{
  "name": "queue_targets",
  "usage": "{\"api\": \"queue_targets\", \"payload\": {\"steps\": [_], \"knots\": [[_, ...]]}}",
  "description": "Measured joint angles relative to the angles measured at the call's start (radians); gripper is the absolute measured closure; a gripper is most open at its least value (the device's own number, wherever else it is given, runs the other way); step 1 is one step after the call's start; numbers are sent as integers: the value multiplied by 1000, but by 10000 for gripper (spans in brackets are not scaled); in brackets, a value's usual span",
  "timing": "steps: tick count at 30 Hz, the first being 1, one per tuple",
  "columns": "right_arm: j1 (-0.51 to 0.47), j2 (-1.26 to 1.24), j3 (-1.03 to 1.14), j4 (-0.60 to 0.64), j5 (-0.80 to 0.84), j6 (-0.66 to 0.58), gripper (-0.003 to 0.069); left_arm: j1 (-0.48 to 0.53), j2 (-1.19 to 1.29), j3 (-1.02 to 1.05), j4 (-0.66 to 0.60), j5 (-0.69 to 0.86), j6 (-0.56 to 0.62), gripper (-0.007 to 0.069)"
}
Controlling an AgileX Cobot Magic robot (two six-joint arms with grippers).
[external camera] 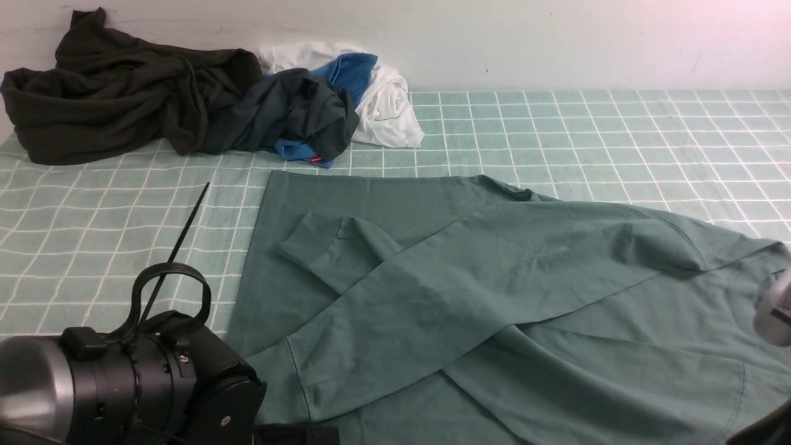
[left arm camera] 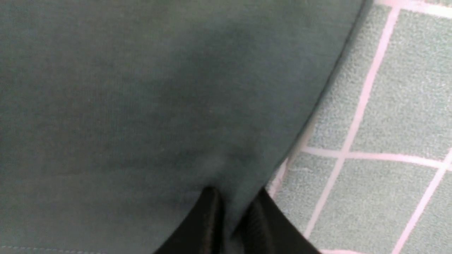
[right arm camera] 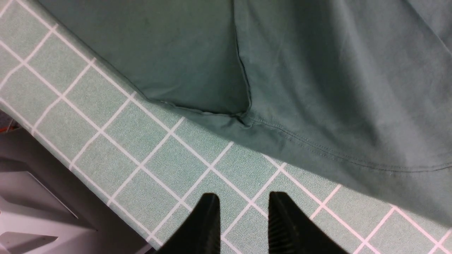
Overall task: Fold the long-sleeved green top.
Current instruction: Use both arms simultaneously to clamp the lower edge of the clothing fabric
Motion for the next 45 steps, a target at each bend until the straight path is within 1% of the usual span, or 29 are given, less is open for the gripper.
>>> {"api": "queue_targets", "payload": {"steps": [1,4,5,7,9,10,11,13,18,19,20,23,26,27,28,29,31,32,33,35,40,41,43,44,45], "knots": [[0,0,0,0,0,-2,469,0,1,-3,-3,9,-1,583],[0,0,0,-1,0,-24,467,0,12,-21,-7,41,-6,618],[0,0,0,-1,0,-27,466,0,12,-25,-8,44,-8,619],[0,0,0,-1,0,-80,454,0,15,-54,-5,100,-48,619],[0,0,0,0,0,-104,445,0,12,-65,3,121,-72,619],[0,1,0,0,0,-137,425,1,-1,-73,17,143,-116,619],[0,2,0,1,0,-158,412,5,-13,-73,17,154,-138,619],[0,6,0,3,0,-229,359,19,-65,-63,33,178,-177,619],[0,13,16,-8,-20,-394,258,41,-156,1,45,204,-199,619],[0,16,22,-9,-23,-406,251,41,-161,3,46,205,-199,619],[0,29,54,-18,-61,-452,232,41,-172,16,54,209,-202,619],[0,76,137,-44,-142,-509,221,41,-180,20,57,210,-208,619],[0,163,224,-113,-273,-529,218,41,-180,22,58,201,-213,619],[0,169,228,-119,-281,-529,218,41,-180,22,58,200,-214,619],[0,215,253,-159,-340,-530,218,41,-180,22,58,199,-214,619],[0,228,258,-164,-355,-531,218,41,-180,22,58,199,-215,619],[0,322,274,-213,-433,-534,218,41,-180,22,58,197,-215,619],[0,322,274,-216,-437,-534,218,41,-180,22,58,197,-215,619],[0,391,275,-237,-472,-535,218,41,-180,22,58,195,-215,619],[0,440,275,-248,-492,-537,218,41,-180,22,58,195,-215,619],[0,531,275,-259,-505,-569,228,41,-180,22,58,194,-215,619],[0,534,275,-259,-503,-576,242,41,-180,22,58,194,-215,619],[1,534,275,-262,-501,-579,298,41,-180,22,58,194,-215,619],[1,534,275,-263,-501,-579,305,41,-180,22,58,194,-215,619],[1,535,275,-268,-502,-579,361,41,-180,22,58,194,-215,619]]}}
